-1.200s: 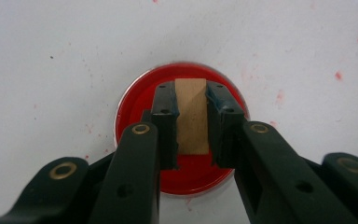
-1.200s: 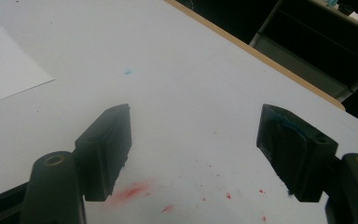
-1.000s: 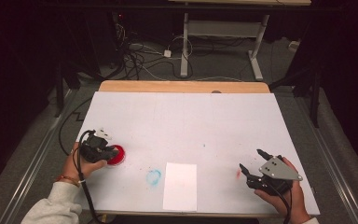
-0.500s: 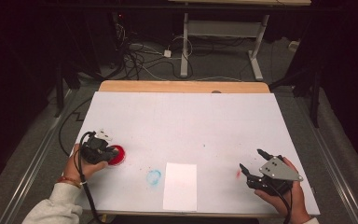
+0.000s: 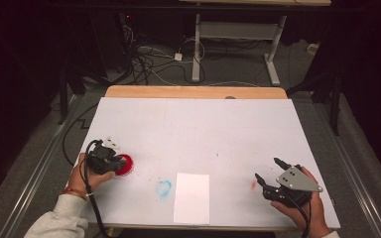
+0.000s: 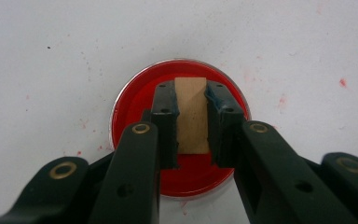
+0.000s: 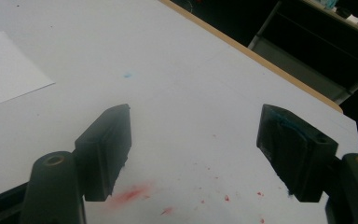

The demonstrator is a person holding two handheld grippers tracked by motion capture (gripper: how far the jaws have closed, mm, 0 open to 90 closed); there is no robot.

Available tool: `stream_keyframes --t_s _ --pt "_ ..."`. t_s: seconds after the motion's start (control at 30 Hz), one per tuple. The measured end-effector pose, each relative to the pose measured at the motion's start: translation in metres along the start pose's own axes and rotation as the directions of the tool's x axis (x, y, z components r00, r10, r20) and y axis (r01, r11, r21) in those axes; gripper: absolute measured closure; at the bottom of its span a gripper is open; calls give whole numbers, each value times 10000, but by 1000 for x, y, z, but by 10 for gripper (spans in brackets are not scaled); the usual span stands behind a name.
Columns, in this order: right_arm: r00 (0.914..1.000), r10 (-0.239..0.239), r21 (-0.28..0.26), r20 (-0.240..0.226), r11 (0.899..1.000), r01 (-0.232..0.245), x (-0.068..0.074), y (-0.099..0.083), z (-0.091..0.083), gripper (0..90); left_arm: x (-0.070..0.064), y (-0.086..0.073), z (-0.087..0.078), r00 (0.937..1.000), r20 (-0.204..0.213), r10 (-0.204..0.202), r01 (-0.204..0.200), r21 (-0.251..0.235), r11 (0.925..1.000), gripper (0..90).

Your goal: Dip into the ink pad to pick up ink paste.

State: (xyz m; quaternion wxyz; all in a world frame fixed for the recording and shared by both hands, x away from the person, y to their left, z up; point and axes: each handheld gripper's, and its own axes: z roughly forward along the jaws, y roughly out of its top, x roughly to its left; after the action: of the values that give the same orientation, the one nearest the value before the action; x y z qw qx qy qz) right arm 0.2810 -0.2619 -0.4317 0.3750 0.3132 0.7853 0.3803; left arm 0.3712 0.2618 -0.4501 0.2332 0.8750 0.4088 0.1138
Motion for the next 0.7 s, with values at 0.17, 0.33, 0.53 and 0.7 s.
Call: stream_keyframes --t_s 0.17,0.33,0.53,0.7 --pt "10000 -31 22 -28 10000 31 0 0 0 267 0 -1 0 10000 -27 18 -18 -7 10000 736" --pt "10000 -28 53 -2 10000 28 -1 -1 0 267 2 -4 0 9997 171 -167 170 -182 9997 736" --pt "10000 -2 49 21 10000 2 -1 -2 -1 267 1 -3 0 9999 73 -88 89 -181 9998 736" --pt "10000 -41 66 31 10000 41 -1 -2 -1 268 -2 -3 -1 9999 -159 62 -65 -229 9997 735"
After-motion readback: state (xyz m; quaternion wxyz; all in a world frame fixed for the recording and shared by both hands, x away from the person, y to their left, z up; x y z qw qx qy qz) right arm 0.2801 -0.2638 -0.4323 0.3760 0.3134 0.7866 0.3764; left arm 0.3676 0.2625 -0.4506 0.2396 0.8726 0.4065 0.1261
